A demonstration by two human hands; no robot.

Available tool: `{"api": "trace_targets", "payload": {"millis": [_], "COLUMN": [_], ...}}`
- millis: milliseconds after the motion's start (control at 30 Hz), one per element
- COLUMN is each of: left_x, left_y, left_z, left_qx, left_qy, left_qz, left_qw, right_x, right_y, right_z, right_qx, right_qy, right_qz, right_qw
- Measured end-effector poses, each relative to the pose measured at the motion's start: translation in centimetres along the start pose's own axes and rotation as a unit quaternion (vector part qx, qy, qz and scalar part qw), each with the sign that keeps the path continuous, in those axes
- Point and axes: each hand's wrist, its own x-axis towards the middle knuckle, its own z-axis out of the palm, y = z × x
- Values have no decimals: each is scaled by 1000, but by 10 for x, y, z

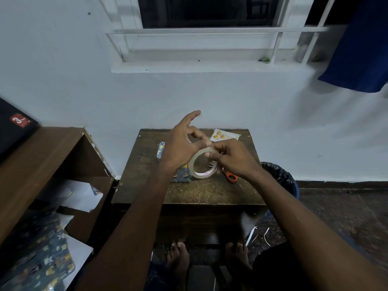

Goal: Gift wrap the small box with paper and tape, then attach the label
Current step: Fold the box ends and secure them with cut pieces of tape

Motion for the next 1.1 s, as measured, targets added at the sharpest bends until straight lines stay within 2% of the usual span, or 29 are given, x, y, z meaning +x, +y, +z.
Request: {"api": "trace_targets", "payload": {"millis": [233,433,567,667,933,1000,1100], "left_x": [-2,-1,-1,-2,-1,0,3], "left_y": [3,5,10,15,17,15,12], "left_z": [5,7,6,2,-7,-9,-12], "left_qx": [51,154,75,8,-83,-95,-131], "left_qy": [15,-6,-5,4,43,54,58], "left_qz": [-44,-87,-89,-104,-116,-114,-107], "left_qw": [998,984,993,995,989,987,984], "right_x": [0,3,5,7,15,14,10], "right_y": [0,4,16,22,9,0,-17], "right_z": [-6,-6,-2,3,10,12,24], "right_qx": [-88,-173,-346,-397,-360,-286,-116], "right_qy": [38,53,28,-36,-61,-46,-35], "right_qz": [-43,-52,19,89,125,93,36], "right_qw": [995,982,938,913,922,953,992]}}
